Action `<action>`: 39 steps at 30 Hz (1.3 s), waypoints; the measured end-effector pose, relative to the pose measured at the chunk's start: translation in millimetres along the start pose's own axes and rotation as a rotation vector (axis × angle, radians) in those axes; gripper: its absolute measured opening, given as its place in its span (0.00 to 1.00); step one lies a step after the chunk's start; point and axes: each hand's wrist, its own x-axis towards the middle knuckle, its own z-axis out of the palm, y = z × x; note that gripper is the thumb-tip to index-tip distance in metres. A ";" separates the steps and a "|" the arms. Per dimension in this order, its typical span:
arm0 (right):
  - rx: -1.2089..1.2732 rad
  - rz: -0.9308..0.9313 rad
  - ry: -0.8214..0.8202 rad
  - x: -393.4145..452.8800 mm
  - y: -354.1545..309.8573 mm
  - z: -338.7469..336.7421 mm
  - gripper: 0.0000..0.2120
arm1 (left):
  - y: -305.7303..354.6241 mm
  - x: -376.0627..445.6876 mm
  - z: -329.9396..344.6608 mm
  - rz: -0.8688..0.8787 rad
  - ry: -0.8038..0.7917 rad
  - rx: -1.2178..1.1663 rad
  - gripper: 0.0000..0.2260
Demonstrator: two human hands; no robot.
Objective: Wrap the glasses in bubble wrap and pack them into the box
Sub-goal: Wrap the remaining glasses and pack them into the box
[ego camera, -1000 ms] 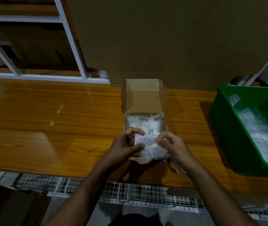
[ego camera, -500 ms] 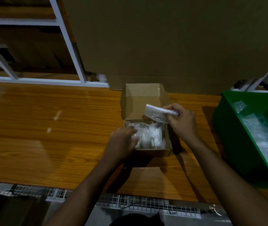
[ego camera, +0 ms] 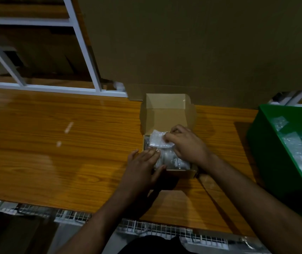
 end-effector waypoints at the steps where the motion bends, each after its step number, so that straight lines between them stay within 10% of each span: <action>1: 0.015 0.020 -0.024 -1.9 1.1 -0.9 0.18 | 0.1 1.6 -2.5 -0.008 0.026 -0.048 0.24; 7: 0.187 0.083 -0.188 -5.3 -1.1 -2.1 0.20 | -9.6 40.9 -19.6 0.010 0.191 -0.145 0.21; 13: 0.238 0.102 -0.116 -6.5 0.5 4.1 0.14 | -18.7 73.6 -25.4 0.014 -0.167 -0.012 0.15; 39: 0.067 0.393 0.263 -9.7 -6.1 13.5 0.08 | -19.1 70.3 -13.4 -0.134 0.127 0.075 0.09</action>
